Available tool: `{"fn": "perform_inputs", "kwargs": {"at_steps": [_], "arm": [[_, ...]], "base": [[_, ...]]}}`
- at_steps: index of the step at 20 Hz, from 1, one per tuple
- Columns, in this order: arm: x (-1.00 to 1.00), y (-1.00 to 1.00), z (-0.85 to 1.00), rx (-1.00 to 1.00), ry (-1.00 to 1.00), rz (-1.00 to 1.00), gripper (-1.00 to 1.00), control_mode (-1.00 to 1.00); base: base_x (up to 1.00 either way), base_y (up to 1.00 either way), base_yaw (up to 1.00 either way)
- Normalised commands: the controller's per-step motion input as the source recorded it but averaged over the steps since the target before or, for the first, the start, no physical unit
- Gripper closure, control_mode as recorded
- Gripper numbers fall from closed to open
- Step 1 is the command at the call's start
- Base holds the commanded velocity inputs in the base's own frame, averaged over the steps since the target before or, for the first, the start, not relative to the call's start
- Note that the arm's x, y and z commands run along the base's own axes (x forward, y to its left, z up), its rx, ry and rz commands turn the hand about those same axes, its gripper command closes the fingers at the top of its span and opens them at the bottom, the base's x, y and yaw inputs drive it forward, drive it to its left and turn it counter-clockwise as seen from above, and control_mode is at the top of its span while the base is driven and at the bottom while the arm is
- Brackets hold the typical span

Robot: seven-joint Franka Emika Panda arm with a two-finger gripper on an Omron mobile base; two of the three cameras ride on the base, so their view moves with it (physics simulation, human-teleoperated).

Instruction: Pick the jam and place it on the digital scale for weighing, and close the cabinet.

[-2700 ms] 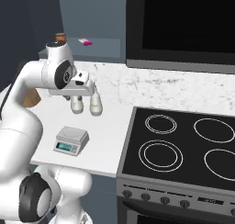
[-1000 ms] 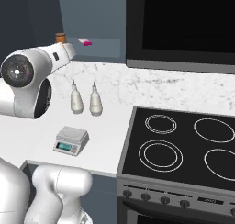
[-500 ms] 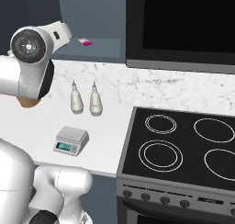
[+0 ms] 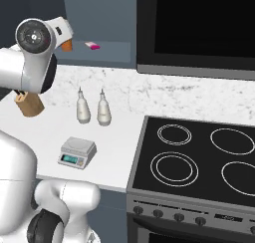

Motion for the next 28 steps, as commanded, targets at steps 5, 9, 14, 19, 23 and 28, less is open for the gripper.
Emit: {"fn": "perform_inputs", "kwargs": {"at_steps": [5,9,14,19,23,28], "arm": [[0.35,0.1,-0.02,0.0,0.01,0.0,-1.0,-1.0],[0.35,0.0,-0.08,0.0,0.03,0.01,-1.0,-1.0],[0.36,0.0,-0.19,0.0,0.02,0.02,-1.0,-1.0],[0.32,0.0,-0.25,0.0,0.0,0.0,-1.0,-1.0],[0.28,0.0,-0.13,0.0,0.0,0.0,-1.0,-1.0],[0.35,0.0,-0.07,0.0,0.0,0.0,-1.0,-1.0]], "base": [[0.0,0.0,0.0],[0.0,0.0,0.0],[0.0,0.0,0.0],[0.0,0.0,0.0],[0.0,0.0,0.0],[0.0,0.0,0.0]]}}
